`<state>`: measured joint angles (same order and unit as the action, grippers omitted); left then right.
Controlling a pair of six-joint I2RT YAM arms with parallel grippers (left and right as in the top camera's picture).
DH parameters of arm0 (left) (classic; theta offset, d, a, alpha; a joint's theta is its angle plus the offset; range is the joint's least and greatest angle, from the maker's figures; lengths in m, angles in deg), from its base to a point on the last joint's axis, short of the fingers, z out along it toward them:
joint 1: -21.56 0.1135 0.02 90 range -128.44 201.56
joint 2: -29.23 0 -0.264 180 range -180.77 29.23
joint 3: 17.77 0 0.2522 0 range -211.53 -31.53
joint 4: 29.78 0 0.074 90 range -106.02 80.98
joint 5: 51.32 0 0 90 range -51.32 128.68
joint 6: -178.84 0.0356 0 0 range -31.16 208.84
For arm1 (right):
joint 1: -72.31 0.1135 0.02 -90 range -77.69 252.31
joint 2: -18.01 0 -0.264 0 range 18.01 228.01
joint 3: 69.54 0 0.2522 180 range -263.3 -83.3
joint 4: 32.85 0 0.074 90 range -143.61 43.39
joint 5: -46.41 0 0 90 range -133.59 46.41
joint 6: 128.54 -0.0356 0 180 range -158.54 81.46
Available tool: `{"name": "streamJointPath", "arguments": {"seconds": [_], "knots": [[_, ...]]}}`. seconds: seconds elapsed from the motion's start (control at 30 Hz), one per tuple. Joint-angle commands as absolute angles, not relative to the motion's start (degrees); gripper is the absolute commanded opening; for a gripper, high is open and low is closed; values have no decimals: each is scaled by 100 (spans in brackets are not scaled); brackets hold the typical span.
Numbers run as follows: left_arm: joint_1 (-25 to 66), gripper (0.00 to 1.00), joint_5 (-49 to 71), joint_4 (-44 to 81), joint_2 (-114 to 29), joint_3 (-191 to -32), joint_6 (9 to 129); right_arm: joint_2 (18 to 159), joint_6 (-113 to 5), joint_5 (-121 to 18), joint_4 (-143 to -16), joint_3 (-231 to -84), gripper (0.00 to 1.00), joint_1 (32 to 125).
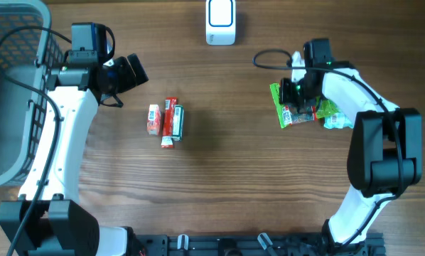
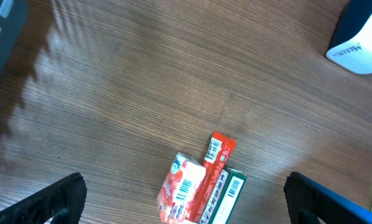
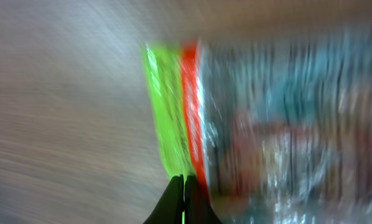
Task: Scan the item barcode
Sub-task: 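Lower the snack bag onto the table at right and release, then move the right gripper left toward the green AXE box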
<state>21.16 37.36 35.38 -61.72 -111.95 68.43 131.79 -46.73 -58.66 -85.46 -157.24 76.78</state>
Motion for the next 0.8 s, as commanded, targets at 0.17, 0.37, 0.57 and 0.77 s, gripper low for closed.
{"name": "streamJointPath", "arguments": {"seconds": [0.17,0.37,0.57,0.77], "knots": [[2146,100,3815,3529,-6159,-11243,6913,13109,-5112,-2329,-10144,-15638,4,7626],[2146,100,3815,3529,-6159,-11243,6913,12991,-5000,-3173,-10305,-15721,4,7617],[2146,100,3815,3529,-6159,-11243,6913,12965,-4345,-8558,-9744,-15802,24,7715],[2146,100,3815,3529,-6159,-11243,6913,12965,-5486,-7949,-8972,-15802,28,8699]]}}
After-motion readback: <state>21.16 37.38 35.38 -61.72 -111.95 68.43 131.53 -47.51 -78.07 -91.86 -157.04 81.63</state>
